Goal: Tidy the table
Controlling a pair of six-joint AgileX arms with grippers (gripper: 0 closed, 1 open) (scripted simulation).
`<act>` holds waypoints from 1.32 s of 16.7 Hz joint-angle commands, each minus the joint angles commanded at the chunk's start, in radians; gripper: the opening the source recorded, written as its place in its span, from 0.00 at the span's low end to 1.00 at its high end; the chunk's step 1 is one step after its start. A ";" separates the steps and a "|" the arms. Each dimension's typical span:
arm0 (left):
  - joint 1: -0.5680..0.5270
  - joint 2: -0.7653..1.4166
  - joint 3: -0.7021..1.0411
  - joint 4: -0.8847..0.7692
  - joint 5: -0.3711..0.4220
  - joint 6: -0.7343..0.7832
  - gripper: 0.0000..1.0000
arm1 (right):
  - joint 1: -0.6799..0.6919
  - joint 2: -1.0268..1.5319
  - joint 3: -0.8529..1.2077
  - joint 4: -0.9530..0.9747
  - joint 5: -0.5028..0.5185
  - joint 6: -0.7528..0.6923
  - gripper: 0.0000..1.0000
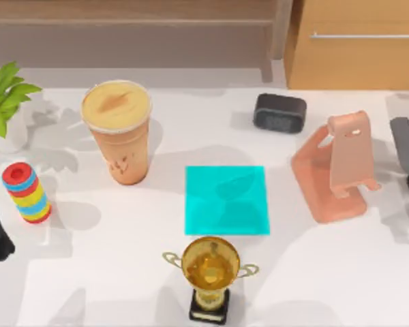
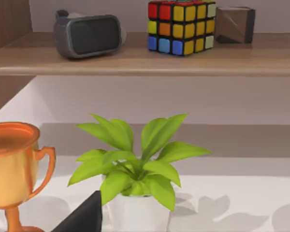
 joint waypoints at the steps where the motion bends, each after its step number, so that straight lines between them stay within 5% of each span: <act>1: 0.000 0.000 0.000 0.000 0.000 0.000 1.00 | 0.001 -0.008 -0.002 -0.009 0.001 0.005 0.00; 11: 0.000 0.000 0.000 0.000 0.000 0.000 1.00 | -0.002 -0.105 0.227 -0.345 0.000 0.000 0.00; 18: 0.000 0.000 0.000 0.000 0.000 0.000 1.00 | 0.004 -0.117 0.248 -0.367 0.000 0.012 0.00; 22: 0.000 0.000 0.000 0.000 0.000 0.000 1.00 | 0.052 -0.144 0.294 -0.378 0.002 0.148 0.00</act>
